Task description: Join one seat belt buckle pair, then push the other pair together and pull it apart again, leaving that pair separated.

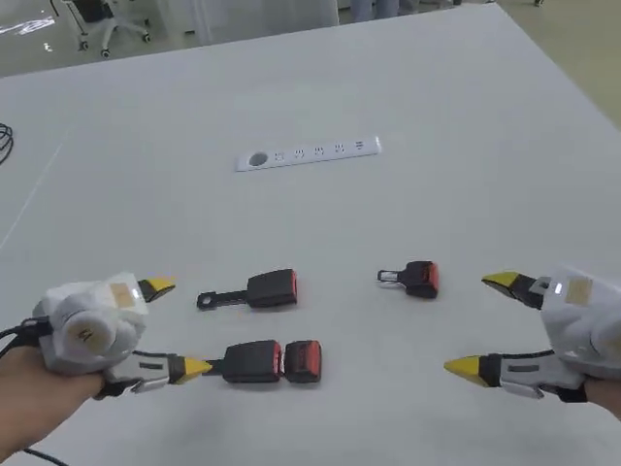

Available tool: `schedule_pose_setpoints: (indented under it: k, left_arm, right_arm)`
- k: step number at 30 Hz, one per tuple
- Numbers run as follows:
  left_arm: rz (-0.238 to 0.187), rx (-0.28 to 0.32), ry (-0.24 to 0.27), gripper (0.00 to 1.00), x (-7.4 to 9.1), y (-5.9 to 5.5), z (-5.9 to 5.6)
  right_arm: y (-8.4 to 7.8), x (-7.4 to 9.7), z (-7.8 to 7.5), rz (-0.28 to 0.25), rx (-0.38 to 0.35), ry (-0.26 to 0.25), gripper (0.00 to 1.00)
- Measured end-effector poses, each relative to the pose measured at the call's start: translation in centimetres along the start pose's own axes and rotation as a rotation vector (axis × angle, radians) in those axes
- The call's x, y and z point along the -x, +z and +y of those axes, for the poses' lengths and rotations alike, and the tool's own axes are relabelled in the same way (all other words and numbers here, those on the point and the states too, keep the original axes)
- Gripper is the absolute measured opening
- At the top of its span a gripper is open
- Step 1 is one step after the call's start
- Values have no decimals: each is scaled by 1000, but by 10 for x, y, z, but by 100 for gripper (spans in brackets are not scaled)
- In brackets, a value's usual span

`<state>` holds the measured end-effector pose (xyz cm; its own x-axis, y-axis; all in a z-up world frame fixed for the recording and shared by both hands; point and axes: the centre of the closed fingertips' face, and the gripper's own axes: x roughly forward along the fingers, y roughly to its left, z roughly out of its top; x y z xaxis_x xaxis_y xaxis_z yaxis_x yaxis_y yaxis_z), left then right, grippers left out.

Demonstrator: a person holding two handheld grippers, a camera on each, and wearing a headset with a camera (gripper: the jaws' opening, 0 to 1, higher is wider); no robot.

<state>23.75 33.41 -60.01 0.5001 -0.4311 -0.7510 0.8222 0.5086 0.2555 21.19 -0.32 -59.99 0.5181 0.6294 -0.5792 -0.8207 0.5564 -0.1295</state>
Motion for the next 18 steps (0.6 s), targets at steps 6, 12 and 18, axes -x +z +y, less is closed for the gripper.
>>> schedule_pose_setpoints:
  k: [6, 12, 18]
  left_arm:
    - [10, 82, 23, 89, 34, -29, -16]
    - [38, 144, 59, 89, 52, -59, -14]
    - [26, 223, 63, 99, 58, -71, -17]
  right_arm:
    - [3, 9, 15, 7, -27, 8, 85]
    - [3, 15, 18, 13, -81, -3, 90]
    - [4, 20, 20, 17, -94, -18, 99]
